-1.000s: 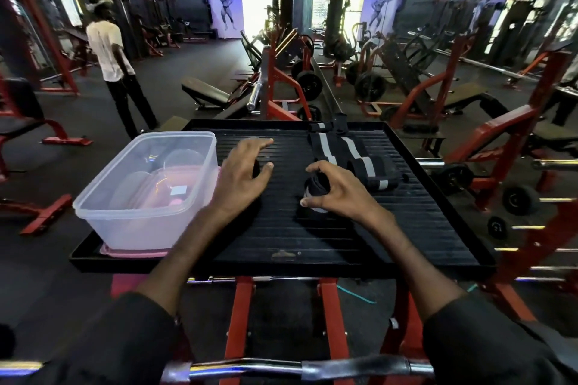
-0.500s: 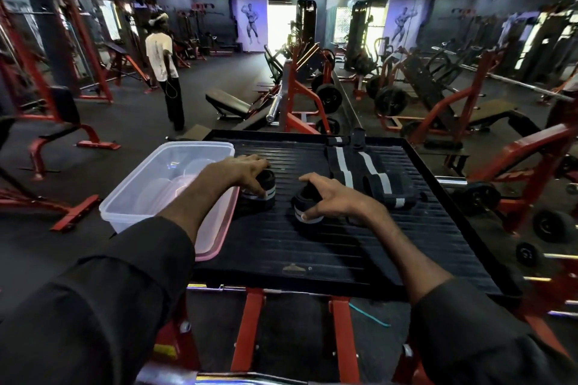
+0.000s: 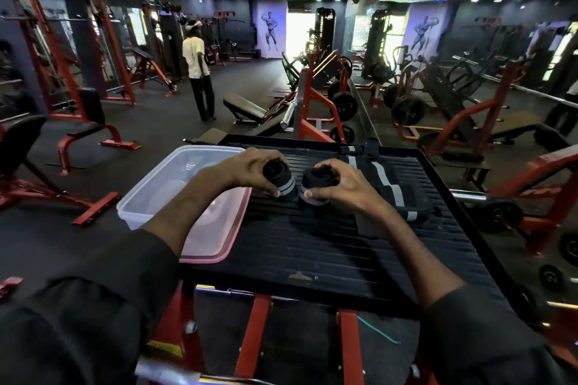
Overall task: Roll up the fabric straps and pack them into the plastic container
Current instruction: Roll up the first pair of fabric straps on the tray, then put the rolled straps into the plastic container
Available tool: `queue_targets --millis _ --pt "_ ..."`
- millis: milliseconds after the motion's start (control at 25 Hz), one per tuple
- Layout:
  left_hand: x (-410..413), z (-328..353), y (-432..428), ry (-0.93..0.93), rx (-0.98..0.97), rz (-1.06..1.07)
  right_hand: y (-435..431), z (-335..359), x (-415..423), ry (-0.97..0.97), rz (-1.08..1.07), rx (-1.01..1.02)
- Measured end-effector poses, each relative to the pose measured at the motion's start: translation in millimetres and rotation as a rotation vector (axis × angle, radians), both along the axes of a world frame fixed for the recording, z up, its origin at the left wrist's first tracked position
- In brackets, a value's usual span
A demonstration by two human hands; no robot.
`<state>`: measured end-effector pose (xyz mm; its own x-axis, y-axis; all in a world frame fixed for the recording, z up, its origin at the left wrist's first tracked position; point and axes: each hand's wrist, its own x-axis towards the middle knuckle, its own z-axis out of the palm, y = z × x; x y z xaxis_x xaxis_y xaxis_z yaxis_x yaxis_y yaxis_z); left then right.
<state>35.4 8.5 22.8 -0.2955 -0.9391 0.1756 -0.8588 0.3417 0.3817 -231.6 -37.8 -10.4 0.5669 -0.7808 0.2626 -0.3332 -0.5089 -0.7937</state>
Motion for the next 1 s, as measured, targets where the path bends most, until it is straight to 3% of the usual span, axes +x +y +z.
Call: queue_targets --millis 240,400,600,880,1000 --pt "39 80 82 0.028 -0.237 0.143 15 68 79 -0.116 0.151 -0.167" --pt "87 99 137 0.006 -0.259 0.292 36 90 149 -0.128 0.272 -0.22" --pt "129 59 168 -0.002 -0.051 0.47 54 71 207 0.111 0.478 -0.172" --pt "133 4 142 -0.195 0.145 0.472 47 30 217 0.48 0.573 -0.108" --pt "134 9 126 -0.221 0.462 0.462 43 27 220 0.627 0.654 -0.049"
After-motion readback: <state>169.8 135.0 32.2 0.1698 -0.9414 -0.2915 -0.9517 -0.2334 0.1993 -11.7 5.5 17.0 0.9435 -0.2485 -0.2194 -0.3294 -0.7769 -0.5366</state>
